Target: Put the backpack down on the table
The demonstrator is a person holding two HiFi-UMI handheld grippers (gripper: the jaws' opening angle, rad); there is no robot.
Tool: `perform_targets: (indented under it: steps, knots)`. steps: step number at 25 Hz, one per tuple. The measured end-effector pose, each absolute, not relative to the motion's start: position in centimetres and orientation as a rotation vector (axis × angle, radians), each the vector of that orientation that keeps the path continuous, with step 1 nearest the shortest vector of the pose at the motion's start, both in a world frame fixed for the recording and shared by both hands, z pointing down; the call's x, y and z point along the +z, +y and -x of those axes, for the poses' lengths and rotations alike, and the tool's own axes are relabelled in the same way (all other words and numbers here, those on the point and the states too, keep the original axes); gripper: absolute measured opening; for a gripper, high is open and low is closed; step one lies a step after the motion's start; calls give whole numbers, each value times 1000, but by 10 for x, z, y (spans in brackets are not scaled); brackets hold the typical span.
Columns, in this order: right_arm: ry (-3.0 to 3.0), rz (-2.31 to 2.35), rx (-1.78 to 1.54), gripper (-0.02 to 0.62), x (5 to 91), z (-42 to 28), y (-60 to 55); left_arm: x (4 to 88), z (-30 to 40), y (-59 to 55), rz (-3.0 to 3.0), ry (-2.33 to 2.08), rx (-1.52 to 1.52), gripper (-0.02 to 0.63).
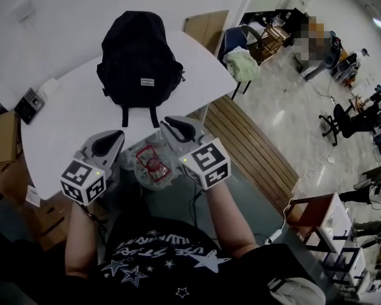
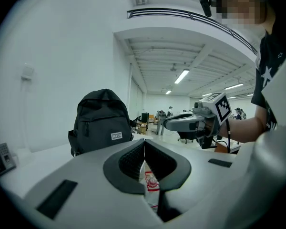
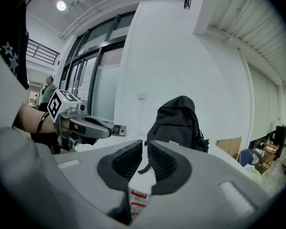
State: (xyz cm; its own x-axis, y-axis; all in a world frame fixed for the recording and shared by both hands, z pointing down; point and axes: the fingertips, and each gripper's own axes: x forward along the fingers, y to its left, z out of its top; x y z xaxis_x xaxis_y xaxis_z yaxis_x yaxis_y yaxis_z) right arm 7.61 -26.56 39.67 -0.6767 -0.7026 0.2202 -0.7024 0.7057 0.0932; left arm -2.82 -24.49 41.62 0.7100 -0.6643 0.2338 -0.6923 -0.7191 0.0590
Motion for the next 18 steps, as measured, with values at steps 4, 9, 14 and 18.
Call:
perform_targets:
  steps: [4,9,14,18]
  knots:
    - [-2678,-1102,9,44,401,-91,-231,410,20,-215,-2765,-1176,250,9]
    - [-2695,-1082,56,44,406,-107,-201,406,6,-182,-2761,-1235,222,9]
    - [-2715,-1090,120,44,418,-113,-187,407,5,-160,-2765,-1250,237,9]
    - [-2718,-1091,143,44,424,-110,-180,412,12,-152,-2751,-1266,250,9]
